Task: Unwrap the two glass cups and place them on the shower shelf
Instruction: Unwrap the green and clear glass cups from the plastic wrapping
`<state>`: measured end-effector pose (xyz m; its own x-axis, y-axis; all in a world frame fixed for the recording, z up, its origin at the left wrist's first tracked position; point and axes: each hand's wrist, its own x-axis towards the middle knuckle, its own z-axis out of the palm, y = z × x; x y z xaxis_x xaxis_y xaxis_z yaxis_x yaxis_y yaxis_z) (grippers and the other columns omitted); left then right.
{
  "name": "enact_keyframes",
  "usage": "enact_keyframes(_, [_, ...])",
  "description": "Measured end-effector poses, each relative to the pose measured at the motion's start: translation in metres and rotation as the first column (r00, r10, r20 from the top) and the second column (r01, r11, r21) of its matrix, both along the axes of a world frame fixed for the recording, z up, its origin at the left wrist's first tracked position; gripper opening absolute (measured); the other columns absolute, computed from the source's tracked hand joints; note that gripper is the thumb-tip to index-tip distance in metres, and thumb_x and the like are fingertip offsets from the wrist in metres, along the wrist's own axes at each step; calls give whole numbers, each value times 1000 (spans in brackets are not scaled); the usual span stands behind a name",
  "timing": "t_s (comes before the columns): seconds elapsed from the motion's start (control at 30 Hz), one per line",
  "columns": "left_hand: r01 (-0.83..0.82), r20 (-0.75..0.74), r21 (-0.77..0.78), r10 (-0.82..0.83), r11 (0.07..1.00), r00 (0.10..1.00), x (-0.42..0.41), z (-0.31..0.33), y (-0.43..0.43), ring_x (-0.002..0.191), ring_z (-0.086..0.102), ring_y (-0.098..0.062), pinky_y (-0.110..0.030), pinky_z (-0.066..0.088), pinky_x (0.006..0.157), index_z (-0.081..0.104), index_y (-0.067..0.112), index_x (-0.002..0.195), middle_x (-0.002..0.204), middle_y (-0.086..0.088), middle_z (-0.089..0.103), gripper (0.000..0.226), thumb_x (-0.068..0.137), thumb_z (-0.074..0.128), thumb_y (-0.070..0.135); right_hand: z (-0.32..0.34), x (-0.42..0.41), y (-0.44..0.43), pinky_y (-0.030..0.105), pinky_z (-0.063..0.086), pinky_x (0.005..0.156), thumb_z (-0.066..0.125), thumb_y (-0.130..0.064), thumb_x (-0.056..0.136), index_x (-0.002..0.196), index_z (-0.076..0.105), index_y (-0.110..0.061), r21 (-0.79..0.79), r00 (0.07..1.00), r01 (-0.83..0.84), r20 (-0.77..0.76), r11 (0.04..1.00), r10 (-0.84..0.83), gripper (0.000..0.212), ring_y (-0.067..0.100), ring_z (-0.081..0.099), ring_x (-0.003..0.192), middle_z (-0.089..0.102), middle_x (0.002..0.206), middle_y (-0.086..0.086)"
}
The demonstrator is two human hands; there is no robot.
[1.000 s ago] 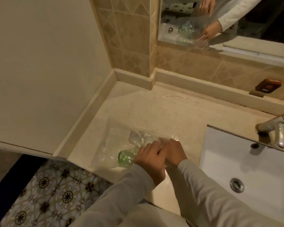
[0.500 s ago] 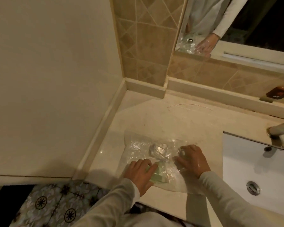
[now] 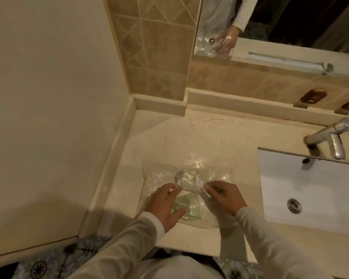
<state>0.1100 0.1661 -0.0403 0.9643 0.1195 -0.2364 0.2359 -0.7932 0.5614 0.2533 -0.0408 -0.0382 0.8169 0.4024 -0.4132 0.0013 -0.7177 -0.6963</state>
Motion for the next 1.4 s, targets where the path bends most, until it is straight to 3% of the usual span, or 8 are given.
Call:
enact_keyframes(0.1, [-294, -42, -283, 294, 913, 955, 12, -6, -9, 127, 48, -19, -40, 40, 108, 41, 31, 139, 140, 4, 47, 59, 86, 40, 58, -4, 0, -4, 0, 46, 70, 73, -39, 87, 81, 76, -40, -3, 1000, 25, 0, 1000, -25, 7, -13, 67, 80, 73, 78, -32])
enact_keyframes(0.23, [-411, -186, -333, 368, 849, 911, 35, -14, -18, 129, 48, -23, -47, 40, 108, 25, 53, 137, 146, 4, 47, 53, 86, 36, 62, -13, 7, -16, 14, 50, 80, 65, -46, 89, 95, 76, -33, -66, 999, 27, 43, 997, -25, 18, 1, 67, 85, 77, 92, -15])
enact_keyframes(0.43, [-580, -404, -363, 438, 729, 803, 49, -25, -20, 130, 49, -27, -40, 37, 110, 40, 51, 136, 147, 3, 49, 48, 90, 35, 64, -21, 25, -45, 32, 50, 96, 59, -28, 100, 104, 75, -29, 74, 952, 303, -60, 950, -299, 16, 18, 67, 101, 75, 109, -3])
enact_keyframes(0.67, [-663, -207, -459, 655, 591, 727, 52, -16, -29, 107, 64, -16, -20, 45, 88, 64, 27, 121, 112, 7, 68, 29, 93, 61, 33, -7, 50, -95, 48, 54, 101, 54, -54, 97, 100, 79, -25, 211, 779, 625, -221, 751, -586, 39, 18, 71, 103, 79, 101, -4])
enact_keyframes(0.9, [-640, -440, -244, 505, 728, 743, 59, -18, -48, 127, 50, -32, -37, 33, 108, 47, 41, 138, 142, -4, 54, 51, 96, 29, 63, 1, 53, -122, 38, 49, 105, 49, -69, 92, 108, 78, -26, 263, 842, 539, -190, 800, -505, 54, 15, 67, 111, 76, 111, -5])
enact_keyframes(1.07, [-564, -418, -50, 496, 824, 761, 73, -19, -58, 124, 50, -30, -46, 29, 107, 57, 29, 128, 137, -4, 54, 60, 96, 21, 63, 4, 53, -128, 32, 49, 99, 46, -79, 81, 106, 77, -29, 275, 842, 538, -223, 797, -492, 63, 12, 67, 109, 76, 110, -7])
enact_keyframes(1.23, [-640, -105, -352, 651, 683, 752, 63, -8, -65, 100, 60, -21, -28, 40, 85, 61, 49, 96, 97, 11, 62, 30, 86, 38, 64, 0, 61, -138, 44, 47, 109, 47, -66, 95, 111, 77, -22, 270, 837, 544, -241, 794, -491, 55, 17, 67, 112, 76, 113, -3])
enact_keyframes(1.4, [-674, -331, -283, 590, 682, 736, 68, -14, -74, 119, 54, -29, -37, 38, 104, 45, 41, 135, 136, -3, 58, 67, 82, 27, 79, 4, 62, -138, 39, 45, 108, 42, -74, 83, 108, 74, -29, 294, 843, 533, -268, 793, -467, 61, 16, 67, 112, 75, 113, -4])
